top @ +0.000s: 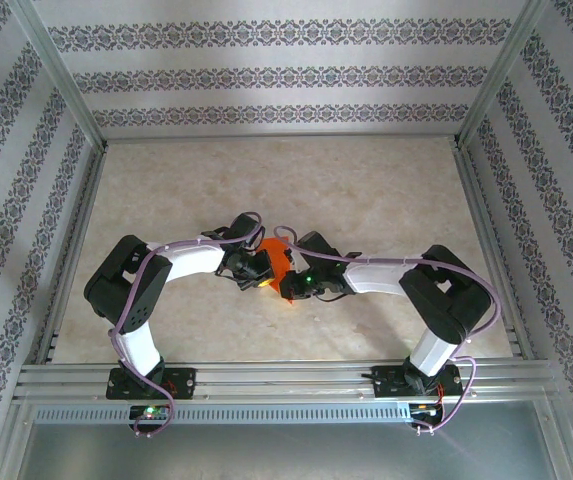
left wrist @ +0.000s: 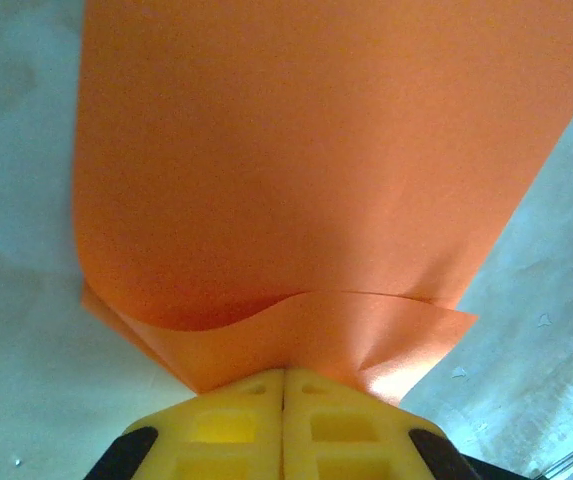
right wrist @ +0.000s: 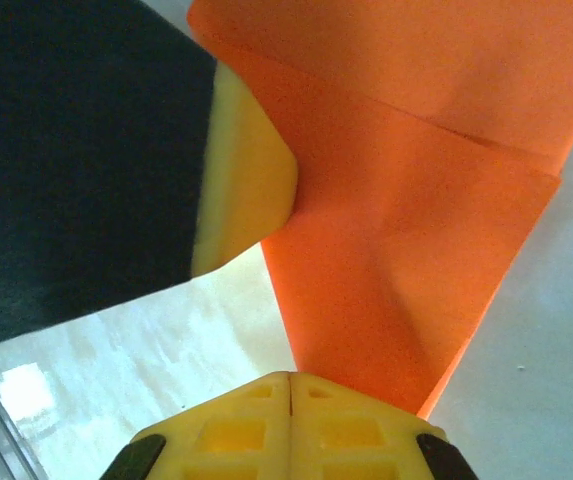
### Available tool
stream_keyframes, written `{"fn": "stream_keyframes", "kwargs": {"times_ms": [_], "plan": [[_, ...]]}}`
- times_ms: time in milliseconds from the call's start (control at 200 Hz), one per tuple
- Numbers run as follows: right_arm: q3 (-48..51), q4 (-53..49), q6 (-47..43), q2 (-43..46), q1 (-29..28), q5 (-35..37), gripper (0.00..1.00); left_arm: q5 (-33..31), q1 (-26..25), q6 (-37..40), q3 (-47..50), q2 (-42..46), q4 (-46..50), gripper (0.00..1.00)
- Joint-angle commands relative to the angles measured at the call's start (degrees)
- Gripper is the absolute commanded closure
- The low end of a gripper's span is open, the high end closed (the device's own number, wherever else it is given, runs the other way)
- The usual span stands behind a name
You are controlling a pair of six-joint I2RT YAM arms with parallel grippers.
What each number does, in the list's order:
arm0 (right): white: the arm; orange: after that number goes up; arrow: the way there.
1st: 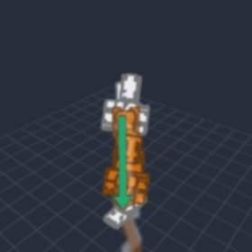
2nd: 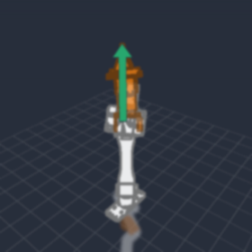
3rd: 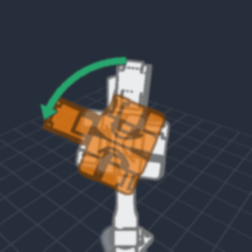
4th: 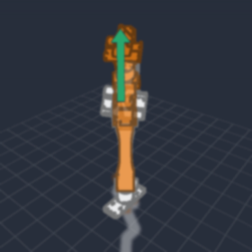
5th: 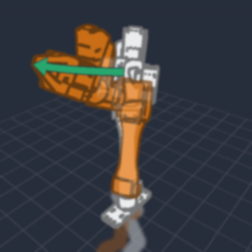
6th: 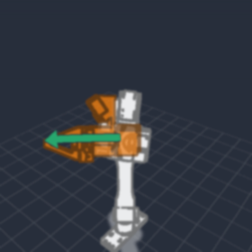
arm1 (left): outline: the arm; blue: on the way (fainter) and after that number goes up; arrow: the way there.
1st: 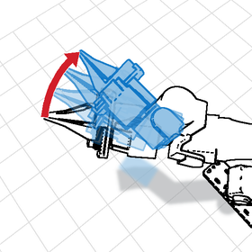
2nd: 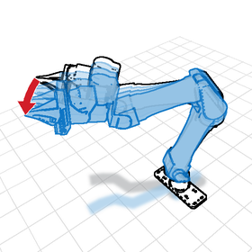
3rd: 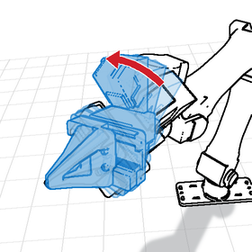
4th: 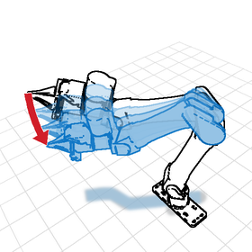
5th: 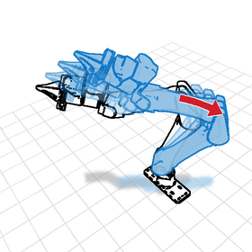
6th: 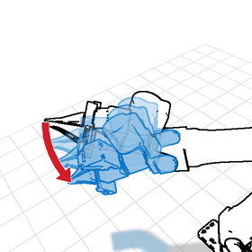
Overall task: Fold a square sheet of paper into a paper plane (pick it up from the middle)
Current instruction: Third fold the triangle at the center of the table.
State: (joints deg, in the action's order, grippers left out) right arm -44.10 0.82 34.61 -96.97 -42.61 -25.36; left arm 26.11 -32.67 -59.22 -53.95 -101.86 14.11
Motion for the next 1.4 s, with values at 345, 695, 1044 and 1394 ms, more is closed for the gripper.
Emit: {"fn": "stream_keyframes", "kwargs": {"times_ms": [345, 695, 1044, 1394], "plan": [[-1.43, -3.19, -0.50, -1.88, -0.04, 2.73, 0.97, -4.56, -0.82, -0.90, 2.16, -4.42, 3.62, 0.93], [-0.82, -4.86, -1.07, -2.35, 0.67, 2.67, 0.97, -5.02, -0.82, -0.46, 2.09, -4.75, 4.39, 0.93], [1.92, -9.58, -3.44, 0.19, 0.86, -0.90, 0.97, -7.38, 0.12, 0.69, 3.49, -6.92, 6.19, 0.95], [5.64, -12.41, -3.92, 5.77, 1.59, -1.44, 0.97, -7.43, 0.50, 1.37, 3.22, -7.49, 6.63, 0.95]]}}
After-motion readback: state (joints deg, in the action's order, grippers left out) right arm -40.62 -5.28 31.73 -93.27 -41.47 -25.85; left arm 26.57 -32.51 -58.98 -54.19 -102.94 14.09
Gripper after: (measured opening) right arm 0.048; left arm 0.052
